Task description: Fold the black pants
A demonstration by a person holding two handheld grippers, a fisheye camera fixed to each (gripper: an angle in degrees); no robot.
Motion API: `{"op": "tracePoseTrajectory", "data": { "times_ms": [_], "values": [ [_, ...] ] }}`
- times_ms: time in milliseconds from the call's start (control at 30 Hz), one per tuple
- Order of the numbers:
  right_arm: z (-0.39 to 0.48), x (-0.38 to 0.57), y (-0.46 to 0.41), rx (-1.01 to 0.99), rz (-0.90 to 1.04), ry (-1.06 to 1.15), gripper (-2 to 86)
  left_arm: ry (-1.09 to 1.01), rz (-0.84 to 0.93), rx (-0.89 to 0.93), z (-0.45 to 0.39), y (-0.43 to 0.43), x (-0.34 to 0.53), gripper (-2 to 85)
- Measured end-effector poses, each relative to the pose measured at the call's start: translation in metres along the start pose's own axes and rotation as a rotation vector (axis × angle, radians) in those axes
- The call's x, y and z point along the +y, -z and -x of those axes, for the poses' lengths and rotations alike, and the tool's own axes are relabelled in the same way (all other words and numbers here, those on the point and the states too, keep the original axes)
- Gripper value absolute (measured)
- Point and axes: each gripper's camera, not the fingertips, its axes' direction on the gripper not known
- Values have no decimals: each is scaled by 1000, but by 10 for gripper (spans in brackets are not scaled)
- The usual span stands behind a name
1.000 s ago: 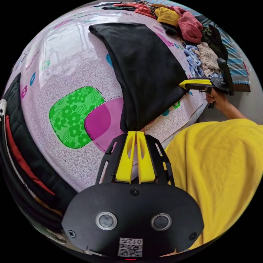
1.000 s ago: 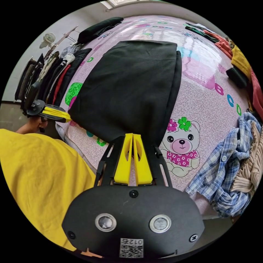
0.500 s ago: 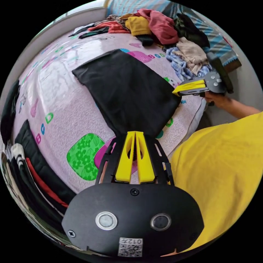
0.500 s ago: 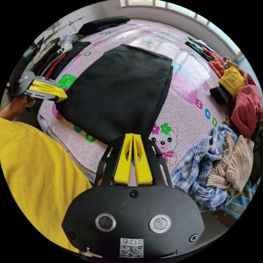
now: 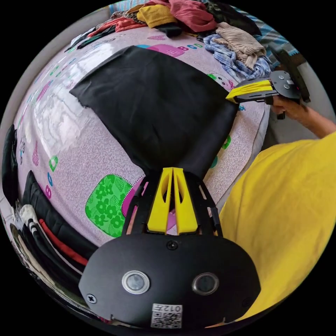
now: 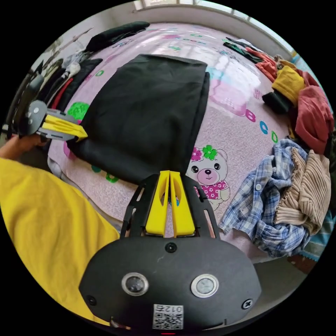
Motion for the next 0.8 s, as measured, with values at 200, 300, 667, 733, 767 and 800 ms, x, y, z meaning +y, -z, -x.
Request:
{"op": "tracePoseTrajectory", "data": {
  "times_ms": [200,300,667,733,767,800],
  "values": [
    [-50,-25,48,-41,-212,-128,0,319,-235,0,52,45,7,4],
    [-60,-56,45,-62,-249,-99,0,398,-233,69,86,32,-10,5],
    [-132,-63,10,-88,-109,-204,4,399,-92,148,129,-41,-34,5],
    [-145,-54,19,-107,-119,-238,8,420,-117,183,139,-44,-24,5],
    [-152,-42,33,-129,-167,-250,13,425,-135,172,139,-41,-20,5],
    [-156,-35,39,-150,-182,-259,16,433,-177,144,140,-34,-11,4]
  ]
}}
